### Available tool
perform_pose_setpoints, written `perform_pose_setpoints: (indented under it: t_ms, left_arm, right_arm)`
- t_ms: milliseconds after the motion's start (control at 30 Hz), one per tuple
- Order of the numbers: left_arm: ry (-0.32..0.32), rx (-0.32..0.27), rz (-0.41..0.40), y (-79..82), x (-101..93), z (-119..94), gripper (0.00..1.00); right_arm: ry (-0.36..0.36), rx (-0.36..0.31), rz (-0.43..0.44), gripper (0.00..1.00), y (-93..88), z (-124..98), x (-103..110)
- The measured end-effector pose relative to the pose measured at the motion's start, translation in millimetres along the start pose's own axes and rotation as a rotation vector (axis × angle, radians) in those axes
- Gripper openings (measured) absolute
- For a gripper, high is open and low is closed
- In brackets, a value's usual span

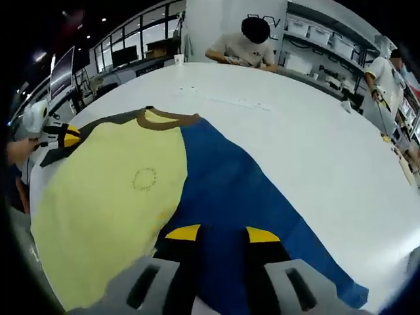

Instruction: Fold the garment on the visible template until the final outline fits inside the template.

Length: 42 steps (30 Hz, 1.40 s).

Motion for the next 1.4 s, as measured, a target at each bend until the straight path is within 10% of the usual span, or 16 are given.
perform_pose_setpoints:
  t_ms: [100,200,333,567,733,1000,1400]
  left_arm:
    - [0.011,-0.002,0.014,-3.6,-2.1,2,0.04]
    - [0.037,-0.018,0.083,-3.6,3.1,5,0.04]
    - [0.071,-0.01,0.091,-2.7,17.8,8,0.04]
    - [0.091,-0.001,0.125,-6.3,35.4,12,0.04]
    - [0.086,-0.019,0.104,1.2,37.4,3,0.04]
    - [0.072,-0.09,0.005,13.6,36.2,-46,0.33]
    - [0.166,-0.109,-0.102,-21.3,44.6,-118,0.71]
  right_arm:
    - [-0.038,0.026,-0.057,0.16,-1.4,10,-27]
    - [-0.063,0.005,0.086,0.25,-4.8,-4,-34]
    - [-0.177,0.025,-0.035,0.13,-3.0,-3,-70]
    - [-0.18,0.009,0.014,0.12,-5.9,-4,-77]
    - [-0.052,-0.087,0.19,0.27,0.1,-11,-54]
    - [0.088,-0.148,0.059,0.39,22.4,-38,2]
    - [0.174,-0.172,-0.075,0.55,26.5,-55,66]
Point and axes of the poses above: the point that each gripper's makers call its tool centre point, and the gripper's own axes: z roughly forward along the fingers, x roughly to its left, y roughly out of its top, the point moved 3 cm from there along -z, roughly backward along the fingers, and after that the axes turned 4 degrees about y, right-handed, at the moved point
